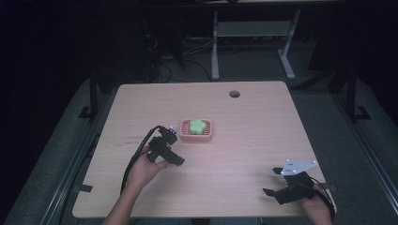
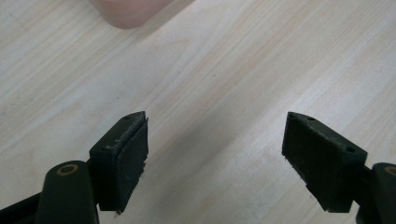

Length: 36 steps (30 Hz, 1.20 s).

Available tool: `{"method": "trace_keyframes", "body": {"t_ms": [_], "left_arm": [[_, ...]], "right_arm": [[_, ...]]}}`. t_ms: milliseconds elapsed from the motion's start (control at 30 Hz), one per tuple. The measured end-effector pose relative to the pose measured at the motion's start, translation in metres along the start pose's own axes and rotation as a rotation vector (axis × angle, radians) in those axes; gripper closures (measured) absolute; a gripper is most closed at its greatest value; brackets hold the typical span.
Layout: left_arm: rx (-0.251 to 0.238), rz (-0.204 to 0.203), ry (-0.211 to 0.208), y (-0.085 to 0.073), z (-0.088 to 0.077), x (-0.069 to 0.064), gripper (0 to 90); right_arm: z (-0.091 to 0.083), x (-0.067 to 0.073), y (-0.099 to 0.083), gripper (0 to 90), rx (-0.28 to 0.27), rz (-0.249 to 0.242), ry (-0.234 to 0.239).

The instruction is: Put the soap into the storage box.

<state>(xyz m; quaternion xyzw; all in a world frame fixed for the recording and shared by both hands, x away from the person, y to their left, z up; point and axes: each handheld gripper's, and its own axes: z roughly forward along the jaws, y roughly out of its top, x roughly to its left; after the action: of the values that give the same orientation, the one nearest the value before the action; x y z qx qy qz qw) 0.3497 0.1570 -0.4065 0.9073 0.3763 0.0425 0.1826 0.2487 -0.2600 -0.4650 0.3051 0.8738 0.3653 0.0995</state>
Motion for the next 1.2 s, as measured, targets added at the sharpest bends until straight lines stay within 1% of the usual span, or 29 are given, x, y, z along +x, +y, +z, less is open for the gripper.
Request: {"method": "trace_keyframes", "body": {"t_ms": [200,467,567,600,633,767,833,867,967,1033,1200], "left_arm": [[-0.005,0.001,0.000,-0.007,-0.002,-0.002,22.8],[-0.008,0.015,0.003,-0.019,-0.006,-0.008,22.7],[-0.012,0.014,0.003,-0.024,-0.006,-0.009,22.7],[-0.012,0.005,0.000,-0.025,-0.007,-0.010,22.7],[-0.015,0.013,0.000,-0.027,-0.007,-0.009,22.7],[-0.018,0.008,-0.001,-0.033,-0.007,-0.011,22.7],[-0.016,0.006,-0.003,-0.040,-0.007,-0.012,22.8],[-0.016,0.006,-0.003,-0.040,-0.007,-0.012,22.7],[-0.022,-0.001,-0.007,-0.047,-0.008,-0.013,22.7],[-0.028,0.003,-0.007,-0.053,-0.008,-0.013,22.8],[-0.043,-0.001,-0.004,-0.060,-0.010,-0.015,22.8]], "right_arm": [[0.000,0.000,0.000,13.8,0.004,0.003,-0.001],[0.001,0.000,-0.001,13.8,0.005,0.006,-0.004],[0.001,0.000,-0.001,13.8,0.004,0.005,-0.005],[0.001,0.000,-0.001,13.8,0.004,0.005,-0.005],[0.001,0.000,-0.001,13.8,0.004,0.006,-0.005],[0.000,-0.001,-0.001,13.8,0.003,0.006,-0.006],[0.000,-0.001,-0.001,13.8,0.003,0.008,-0.006],[0.001,-0.001,-0.001,13.8,0.004,0.009,-0.006],[0.001,-0.001,-0.002,13.8,0.005,0.010,-0.007],[0.001,-0.001,-0.002,13.8,0.006,0.009,-0.008],[0.001,-0.001,-0.002,13.8,0.004,0.010,-0.008]]}}
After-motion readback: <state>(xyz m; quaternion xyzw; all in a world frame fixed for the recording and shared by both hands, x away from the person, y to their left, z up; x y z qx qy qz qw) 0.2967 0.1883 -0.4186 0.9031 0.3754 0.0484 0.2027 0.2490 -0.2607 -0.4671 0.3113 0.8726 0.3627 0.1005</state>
